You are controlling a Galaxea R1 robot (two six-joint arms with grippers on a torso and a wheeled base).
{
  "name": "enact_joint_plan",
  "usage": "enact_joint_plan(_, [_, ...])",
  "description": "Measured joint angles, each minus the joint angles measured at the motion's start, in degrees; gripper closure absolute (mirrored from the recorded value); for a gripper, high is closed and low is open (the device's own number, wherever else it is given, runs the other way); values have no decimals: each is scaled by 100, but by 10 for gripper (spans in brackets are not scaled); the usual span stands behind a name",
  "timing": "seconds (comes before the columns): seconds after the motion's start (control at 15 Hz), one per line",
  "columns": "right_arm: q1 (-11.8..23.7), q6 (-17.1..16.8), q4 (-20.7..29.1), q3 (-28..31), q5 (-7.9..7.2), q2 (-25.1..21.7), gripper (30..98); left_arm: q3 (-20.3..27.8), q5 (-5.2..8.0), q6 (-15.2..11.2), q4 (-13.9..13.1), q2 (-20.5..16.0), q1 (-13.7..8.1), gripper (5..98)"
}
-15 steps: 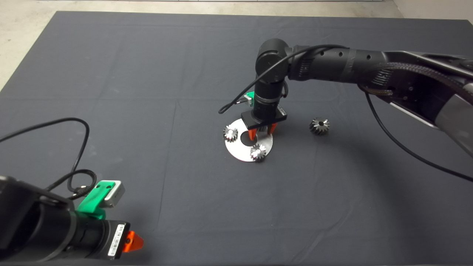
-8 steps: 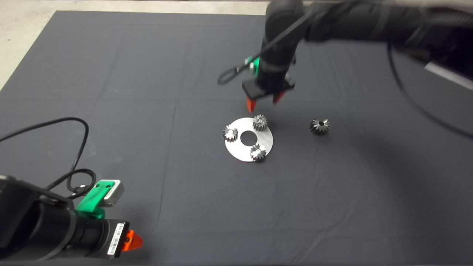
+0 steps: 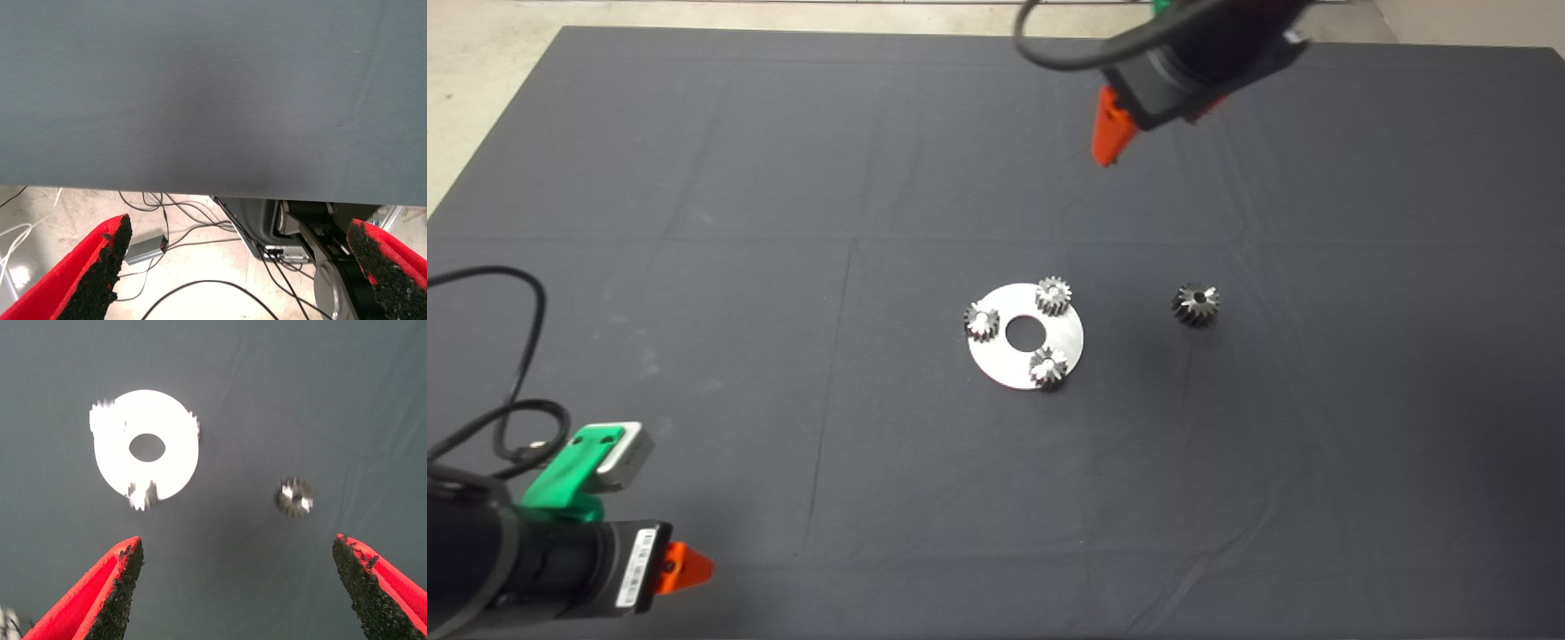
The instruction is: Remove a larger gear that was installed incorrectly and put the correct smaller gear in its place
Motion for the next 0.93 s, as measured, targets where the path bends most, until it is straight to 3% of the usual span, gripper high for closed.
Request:
enact_joint_plan(0.33, [105,894,95,2179,0,-947,541,58,6,226,-46,-439,-2,197])
enact_joint_plan(0.47, [121,1234,105,2816,-18,-1138,541,58,12,333,-160,-432,-2,197])
enact_joint_plan(0.67, [76,1503,139,3130,35,-1600,541,58,0,1000,-395,-657,-13,197])
enact_joint_plan(0.87, [-383,1700,139,3193,-61,-2157,541,60,33,1703,-528,-1015,-16,197])
enact_joint_plan(0.93, [-632,1762,141,3243,-38,-2154,541,60,-63,1807,-534,-1039,-16,197])
